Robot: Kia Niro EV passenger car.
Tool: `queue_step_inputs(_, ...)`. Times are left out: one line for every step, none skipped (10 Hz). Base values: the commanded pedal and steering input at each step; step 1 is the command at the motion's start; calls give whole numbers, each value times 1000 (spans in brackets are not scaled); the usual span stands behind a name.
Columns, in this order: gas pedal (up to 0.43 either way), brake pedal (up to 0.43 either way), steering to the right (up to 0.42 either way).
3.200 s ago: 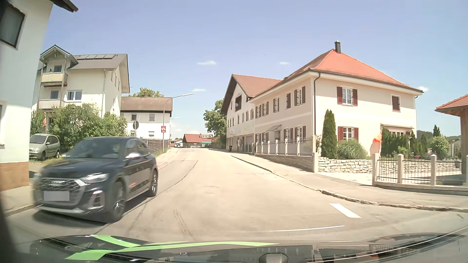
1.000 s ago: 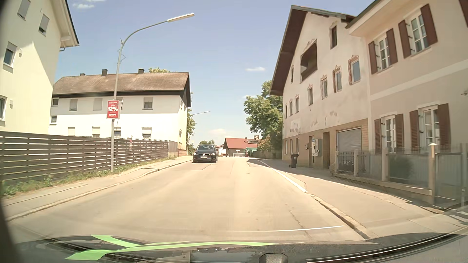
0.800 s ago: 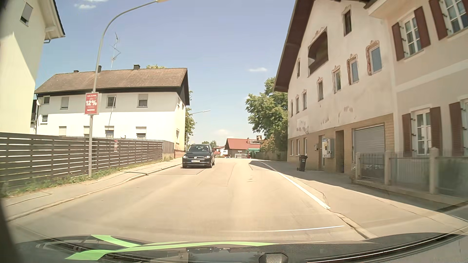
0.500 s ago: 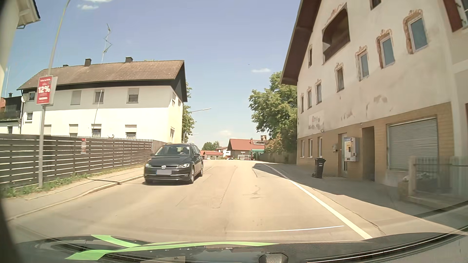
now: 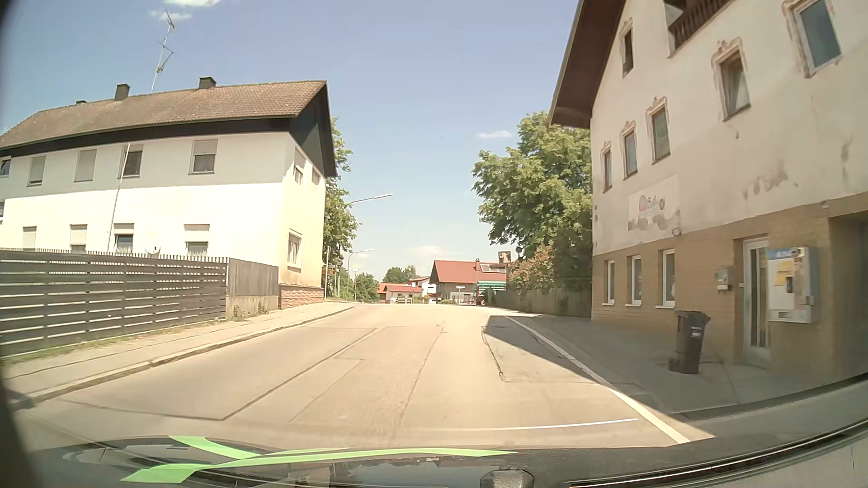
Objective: Follow the waypoints while adhering to traffic rules and regulations
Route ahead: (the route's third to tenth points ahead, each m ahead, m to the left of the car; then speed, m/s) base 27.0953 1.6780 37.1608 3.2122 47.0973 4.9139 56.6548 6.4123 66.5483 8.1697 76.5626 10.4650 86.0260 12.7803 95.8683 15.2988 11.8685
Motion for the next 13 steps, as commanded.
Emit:
queue_step_inputs(209,0,-12)
queue_step_inputs(209,0,-11)
queue_step_inputs(209,0,-11)
queue_step_inputs(197,0,-11)
queue_step_inputs(169,0,-11)
queue_step_inputs(157,0,-12)
queue_step_inputs(157,0,-14)
queue_step_inputs(169,0,-17)
queue_step_inputs(177,0,-18)
queue_step_inputs(189,0,-18)
queue_step_inputs(189,0,-18)
queue_step_inputs(197,0,-18)
queue_step_inputs(197,0,-18)
